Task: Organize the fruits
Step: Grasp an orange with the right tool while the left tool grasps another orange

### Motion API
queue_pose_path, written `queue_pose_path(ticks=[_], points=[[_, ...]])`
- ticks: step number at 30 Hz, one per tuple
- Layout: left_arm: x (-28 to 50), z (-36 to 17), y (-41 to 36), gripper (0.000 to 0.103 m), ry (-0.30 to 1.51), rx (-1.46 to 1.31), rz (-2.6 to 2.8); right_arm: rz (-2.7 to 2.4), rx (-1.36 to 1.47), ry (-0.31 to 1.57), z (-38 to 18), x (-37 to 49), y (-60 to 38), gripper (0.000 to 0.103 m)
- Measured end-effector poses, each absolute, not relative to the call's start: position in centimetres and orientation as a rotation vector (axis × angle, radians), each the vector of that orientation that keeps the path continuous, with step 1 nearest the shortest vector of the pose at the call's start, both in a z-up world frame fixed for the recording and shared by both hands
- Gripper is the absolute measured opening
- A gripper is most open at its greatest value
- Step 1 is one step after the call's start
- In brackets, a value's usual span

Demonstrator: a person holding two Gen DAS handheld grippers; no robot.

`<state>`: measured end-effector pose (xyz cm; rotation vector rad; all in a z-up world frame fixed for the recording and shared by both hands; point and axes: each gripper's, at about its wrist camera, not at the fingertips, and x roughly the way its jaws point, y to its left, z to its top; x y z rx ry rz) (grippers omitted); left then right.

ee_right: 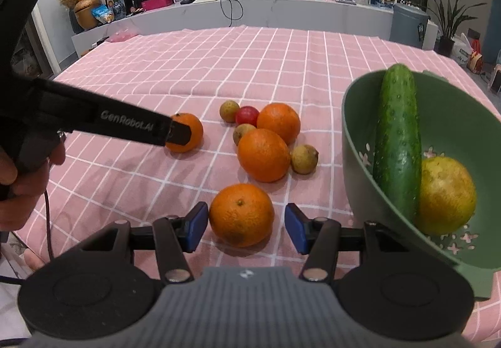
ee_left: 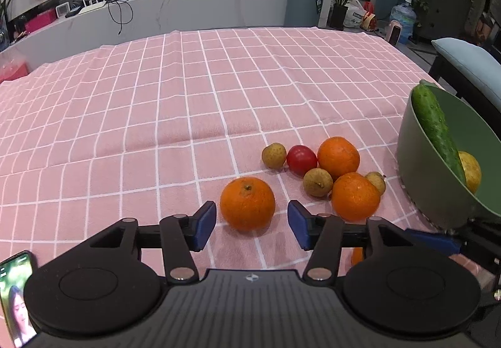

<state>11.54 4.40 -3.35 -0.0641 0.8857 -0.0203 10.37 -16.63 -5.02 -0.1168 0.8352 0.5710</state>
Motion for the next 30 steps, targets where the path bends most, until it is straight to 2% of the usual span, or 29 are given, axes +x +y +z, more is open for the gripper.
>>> queue_pose_path(ticks=[10,13,17,30], points=[[12.8,-4.3,4.2,0.064,0.920,-0.052,-0.003,0.587,-0.118,0.854,-5.8,10.5,-16.4,0.054],[13.0,-4.5,4.2,0.057,0.922,-0.052,-0.001,0.597,-0.125,0.860,-5.9,10.6,-16.2,0.046],[13.1,-4.7,4.4,0.051,0.925,-0.066,-0.008,0.601,-0.132,0.860,-6.0,10.6,-16.0,0.045],[10.8,-1.6,4.5,0.048,0.854,-0.132,-0.018,0.628,-0.116,0.840,-4.8,10.1,-16.3,0.044]])
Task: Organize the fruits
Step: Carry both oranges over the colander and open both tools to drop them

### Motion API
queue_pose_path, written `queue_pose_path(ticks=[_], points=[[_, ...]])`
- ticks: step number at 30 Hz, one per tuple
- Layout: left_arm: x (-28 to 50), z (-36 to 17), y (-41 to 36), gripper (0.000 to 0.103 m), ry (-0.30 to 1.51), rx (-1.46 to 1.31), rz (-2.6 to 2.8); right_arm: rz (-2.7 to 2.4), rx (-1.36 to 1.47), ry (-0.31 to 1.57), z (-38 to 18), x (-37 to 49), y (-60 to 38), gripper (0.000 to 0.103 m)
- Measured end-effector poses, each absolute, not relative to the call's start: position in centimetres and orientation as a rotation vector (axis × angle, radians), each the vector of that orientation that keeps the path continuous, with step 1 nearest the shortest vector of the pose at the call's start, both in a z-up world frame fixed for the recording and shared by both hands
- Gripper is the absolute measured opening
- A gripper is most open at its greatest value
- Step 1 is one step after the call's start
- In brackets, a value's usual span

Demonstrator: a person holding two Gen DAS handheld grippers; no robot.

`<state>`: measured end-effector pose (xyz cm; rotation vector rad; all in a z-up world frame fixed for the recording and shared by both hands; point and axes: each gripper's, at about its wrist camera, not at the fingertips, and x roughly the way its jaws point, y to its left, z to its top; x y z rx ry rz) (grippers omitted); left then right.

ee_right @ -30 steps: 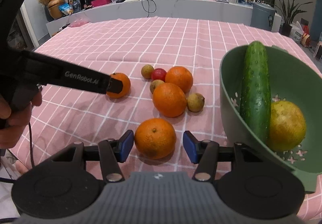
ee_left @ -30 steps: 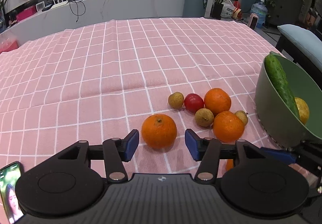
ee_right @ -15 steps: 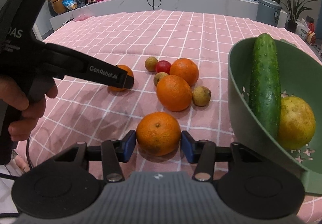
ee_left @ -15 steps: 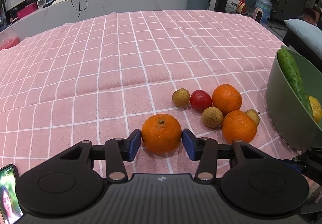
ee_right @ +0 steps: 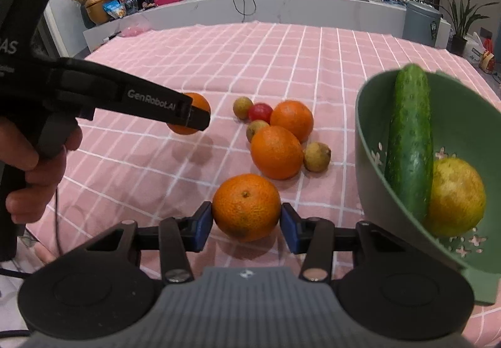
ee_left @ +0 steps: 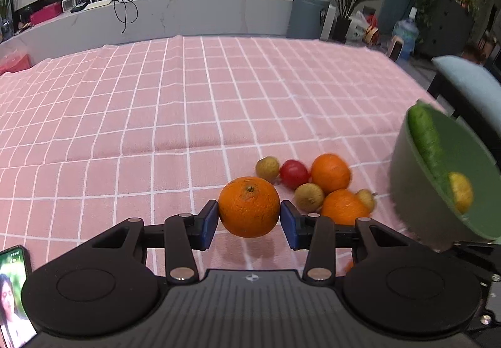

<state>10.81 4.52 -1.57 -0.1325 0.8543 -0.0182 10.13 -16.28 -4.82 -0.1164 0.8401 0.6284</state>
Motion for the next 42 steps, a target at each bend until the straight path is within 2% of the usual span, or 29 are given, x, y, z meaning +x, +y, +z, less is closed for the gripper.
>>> queue_pose_path(ticks=[10,20,31,42], points=[[9.1,4.0,1.6,0.048,0.819,-0.106,-0.081,0.643,-0.126,0.767,0.5,10.2,-17.8,0.043],[9.0,7.7,-3.3,0.048,0.797,-0.110,-0.218,0.590,-0.206,0.751,3.9,11.6,-23.7,0.044],[11.5,5.5,-10.3,0.048,0.908,-0.074,-0.389,0.587,-0.379,0.858,3.9,14.0,-29.2,0.044],[13.1,2.6,-12.3,0.048,1.027,-0.088,-0.402,0.641,-0.442,0.965,1.8,16.8,-30.1,0.044]])
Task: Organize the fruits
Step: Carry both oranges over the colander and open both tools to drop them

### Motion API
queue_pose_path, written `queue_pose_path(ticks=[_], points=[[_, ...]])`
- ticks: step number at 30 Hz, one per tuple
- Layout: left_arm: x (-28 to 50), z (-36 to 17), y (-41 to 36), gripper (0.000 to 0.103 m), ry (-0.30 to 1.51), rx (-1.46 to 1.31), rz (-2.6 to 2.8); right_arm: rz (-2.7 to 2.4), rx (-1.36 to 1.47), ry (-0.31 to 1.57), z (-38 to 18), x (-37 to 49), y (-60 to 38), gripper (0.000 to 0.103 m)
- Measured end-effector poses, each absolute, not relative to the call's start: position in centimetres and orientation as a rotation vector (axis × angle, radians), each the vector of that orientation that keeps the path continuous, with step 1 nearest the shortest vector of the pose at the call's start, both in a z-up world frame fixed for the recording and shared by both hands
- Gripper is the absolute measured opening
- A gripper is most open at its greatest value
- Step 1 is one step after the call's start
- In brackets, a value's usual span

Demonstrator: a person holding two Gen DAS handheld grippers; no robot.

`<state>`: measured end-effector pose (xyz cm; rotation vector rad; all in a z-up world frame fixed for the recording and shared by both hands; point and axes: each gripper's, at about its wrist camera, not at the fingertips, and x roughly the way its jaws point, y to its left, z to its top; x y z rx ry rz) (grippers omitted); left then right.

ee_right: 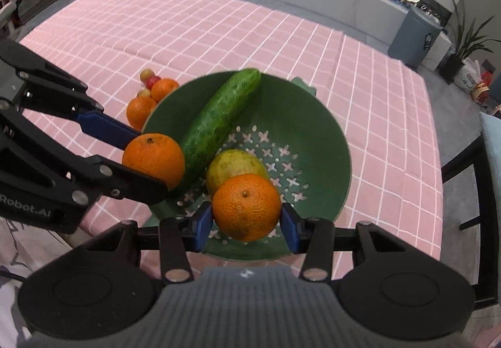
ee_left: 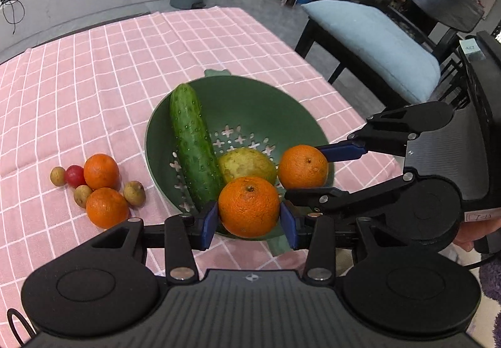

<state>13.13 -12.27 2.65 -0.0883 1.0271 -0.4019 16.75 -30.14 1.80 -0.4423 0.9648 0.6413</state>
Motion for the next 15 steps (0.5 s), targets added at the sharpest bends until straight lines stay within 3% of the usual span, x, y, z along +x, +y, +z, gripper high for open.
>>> queue_pose_path(ticks=[15], points=[[14.6,0.2,-13.5,0.049,1.100,-0.099,-0.430,0.667,-0.500,1.064,-0.6,18.4,-29.8,0.044]])
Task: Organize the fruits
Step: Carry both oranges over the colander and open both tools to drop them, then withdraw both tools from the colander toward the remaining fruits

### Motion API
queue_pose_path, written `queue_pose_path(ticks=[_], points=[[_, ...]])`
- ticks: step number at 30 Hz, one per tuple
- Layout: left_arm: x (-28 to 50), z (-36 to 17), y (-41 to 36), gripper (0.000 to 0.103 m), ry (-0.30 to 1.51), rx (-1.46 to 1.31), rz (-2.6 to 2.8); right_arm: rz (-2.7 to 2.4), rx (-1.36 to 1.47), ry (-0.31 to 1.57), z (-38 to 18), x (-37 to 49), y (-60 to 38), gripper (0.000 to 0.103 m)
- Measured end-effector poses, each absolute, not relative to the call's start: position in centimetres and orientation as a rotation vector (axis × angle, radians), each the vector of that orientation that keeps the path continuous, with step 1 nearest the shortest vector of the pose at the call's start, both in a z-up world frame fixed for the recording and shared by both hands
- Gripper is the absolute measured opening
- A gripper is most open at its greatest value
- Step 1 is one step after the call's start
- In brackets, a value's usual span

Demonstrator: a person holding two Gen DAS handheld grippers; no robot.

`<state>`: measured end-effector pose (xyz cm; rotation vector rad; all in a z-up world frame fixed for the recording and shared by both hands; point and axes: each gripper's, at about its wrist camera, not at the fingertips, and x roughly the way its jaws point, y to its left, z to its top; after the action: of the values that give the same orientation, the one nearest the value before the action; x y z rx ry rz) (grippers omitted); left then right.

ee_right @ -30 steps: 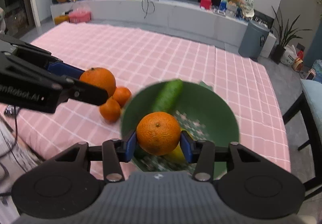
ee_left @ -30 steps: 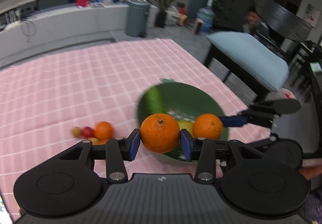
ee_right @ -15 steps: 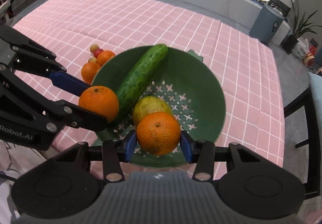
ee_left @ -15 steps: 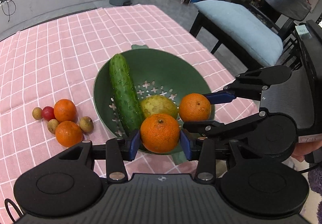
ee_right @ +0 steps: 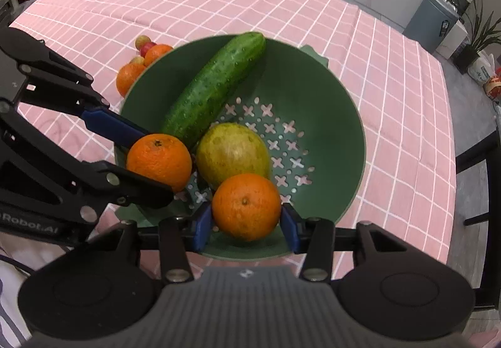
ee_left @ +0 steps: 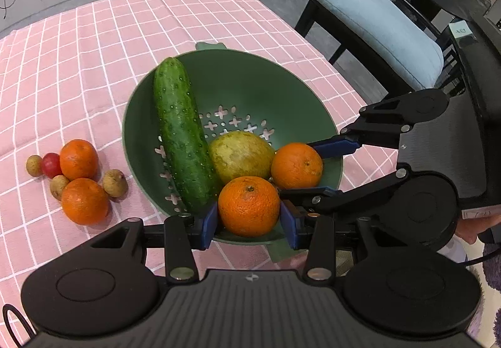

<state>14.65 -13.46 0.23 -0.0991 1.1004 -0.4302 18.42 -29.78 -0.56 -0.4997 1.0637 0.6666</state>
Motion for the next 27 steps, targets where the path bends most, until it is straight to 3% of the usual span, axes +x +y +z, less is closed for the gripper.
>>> queue_pose_path(ticks=[9,15,18,21,27], points=[[14.7,0.1,-13.5,0.050,1.095,-0.094,-0.439,0.662,-0.513,1.073,-0.8,18.4,-29.7,0.046],[13.8,1.7,-12.9,0.059,1.047,-0.115,-0.450,0.640,-0.547,1.018,1.0,17.9,-29.9,0.061],[12.9,2.7,-12.6,0.060,1.018,-0.106,-0.446,0.618,-0.556,0.979,2.1,17.4,-29.9,0.062],[12.0,3.7,-12.0,0.060,0.987,-0.084,-0.425,0.581,-0.559,0.919,3.2,16.6,-29.7,0.070],[10.3,5.8,-10.3,0.060,0.915,-0.046,-0.364,0.565,-0.470,0.833,5.0,14.5,-28.7,0.072]])
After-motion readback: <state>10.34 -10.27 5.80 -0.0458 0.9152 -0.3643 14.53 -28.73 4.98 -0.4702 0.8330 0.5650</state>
